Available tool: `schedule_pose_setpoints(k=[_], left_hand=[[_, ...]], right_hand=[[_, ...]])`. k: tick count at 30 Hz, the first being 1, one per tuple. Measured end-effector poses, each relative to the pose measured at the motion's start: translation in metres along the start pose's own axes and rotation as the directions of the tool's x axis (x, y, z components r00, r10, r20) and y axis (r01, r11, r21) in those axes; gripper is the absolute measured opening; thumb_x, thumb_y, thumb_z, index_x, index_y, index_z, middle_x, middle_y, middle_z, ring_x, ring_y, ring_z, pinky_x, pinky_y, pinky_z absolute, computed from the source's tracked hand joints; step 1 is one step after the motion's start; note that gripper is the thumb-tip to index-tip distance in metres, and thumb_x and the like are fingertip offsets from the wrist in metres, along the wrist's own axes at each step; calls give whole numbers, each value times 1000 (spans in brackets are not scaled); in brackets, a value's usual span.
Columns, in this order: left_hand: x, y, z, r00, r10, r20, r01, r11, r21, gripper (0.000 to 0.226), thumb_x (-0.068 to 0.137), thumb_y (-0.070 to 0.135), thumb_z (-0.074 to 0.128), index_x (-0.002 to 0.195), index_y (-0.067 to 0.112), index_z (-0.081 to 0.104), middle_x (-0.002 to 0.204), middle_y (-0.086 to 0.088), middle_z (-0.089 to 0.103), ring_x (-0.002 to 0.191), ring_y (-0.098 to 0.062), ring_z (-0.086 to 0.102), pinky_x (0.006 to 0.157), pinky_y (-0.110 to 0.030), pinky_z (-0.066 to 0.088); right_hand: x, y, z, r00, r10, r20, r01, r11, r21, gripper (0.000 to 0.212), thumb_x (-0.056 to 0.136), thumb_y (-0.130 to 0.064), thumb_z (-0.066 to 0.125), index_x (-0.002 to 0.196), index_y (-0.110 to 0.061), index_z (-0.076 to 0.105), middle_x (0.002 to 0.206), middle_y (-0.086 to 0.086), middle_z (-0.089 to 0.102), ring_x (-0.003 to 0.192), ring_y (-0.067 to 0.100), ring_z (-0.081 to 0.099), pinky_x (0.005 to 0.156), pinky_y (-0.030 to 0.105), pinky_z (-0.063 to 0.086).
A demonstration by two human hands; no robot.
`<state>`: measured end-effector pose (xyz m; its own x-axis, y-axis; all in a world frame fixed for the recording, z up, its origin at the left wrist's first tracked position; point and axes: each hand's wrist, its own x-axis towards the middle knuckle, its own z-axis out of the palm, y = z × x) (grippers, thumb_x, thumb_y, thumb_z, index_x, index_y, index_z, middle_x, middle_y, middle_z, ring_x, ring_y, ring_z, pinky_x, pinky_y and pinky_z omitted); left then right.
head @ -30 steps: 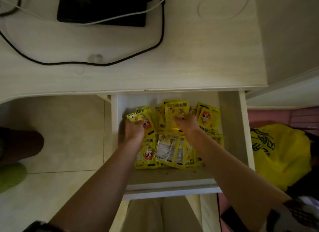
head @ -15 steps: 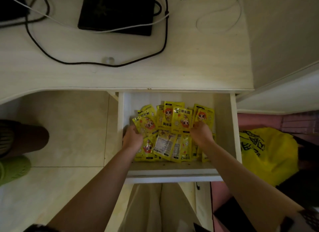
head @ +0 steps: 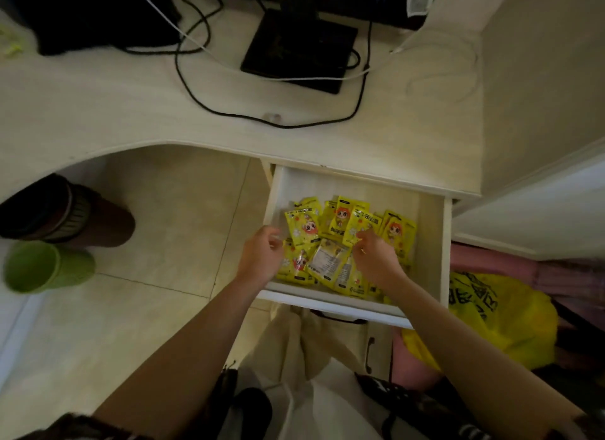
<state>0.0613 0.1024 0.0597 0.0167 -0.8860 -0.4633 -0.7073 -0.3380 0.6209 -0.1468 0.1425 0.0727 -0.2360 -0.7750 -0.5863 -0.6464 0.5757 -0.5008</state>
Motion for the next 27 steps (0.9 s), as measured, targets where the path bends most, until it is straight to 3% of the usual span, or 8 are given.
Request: schedule_pose_setpoints(k=[4, 10, 16, 20, 27], left_hand=[[-26, -15, -21, 994, 38, -100, -43, 998, -51, 27, 90, 13, 55, 117, 14, 59, 102, -6, 72, 92, -20, 66, 78, -24, 45], [-60, -52, -57, 977, 47, -207, -38, 998, 47, 24, 92, 15, 51, 115, 16, 59, 96, -4, 69, 91, -21, 62, 79, -40, 53], [-79, -110, -95, 943, -93, -318, 112, 993, 42, 22, 93, 23, 50, 113, 24, 58, 99, 0, 67, 90, -16, 61, 71, -26, 46], [-90, -151, -130, 912, -172, -371, 191, 982, 14, 22, 94, 25, 48, 114, 25, 58, 99, 3, 65, 86, -11, 60, 70, -22, 44], [-99, -234, -212, 873, -191, -449, 229, 973, 30, 21, 94, 23, 50, 112, 22, 60, 99, 3, 65, 89, -11, 59, 73, -23, 45]], right_hand=[[-14, -27, 18, 984, -175, 27, 177, 976, -130, 34, 98, -18, 41, 129, -10, 48, 86, 6, 64, 60, 16, 57, 51, 28, 47], [-31, -78, 54, 919, -364, 153, 392, 883, -258, 32, 96, -19, 43, 127, -12, 49, 109, 10, 65, 96, 26, 65, 77, 35, 55], [-48, -134, 102, 853, -450, 264, 516, 805, -293, 34, 96, -19, 45, 127, -10, 50, 126, 12, 60, 114, 28, 58, 93, 40, 49], [-58, -178, 142, 809, -487, 329, 581, 745, -327, 34, 95, -20, 44, 126, -7, 51, 124, 14, 59, 113, 31, 56, 92, 36, 45], [-75, -257, 215, 763, -530, 370, 642, 689, -337, 34, 98, -22, 38, 126, -8, 51, 123, 10, 59, 107, 25, 58, 86, 34, 46]])
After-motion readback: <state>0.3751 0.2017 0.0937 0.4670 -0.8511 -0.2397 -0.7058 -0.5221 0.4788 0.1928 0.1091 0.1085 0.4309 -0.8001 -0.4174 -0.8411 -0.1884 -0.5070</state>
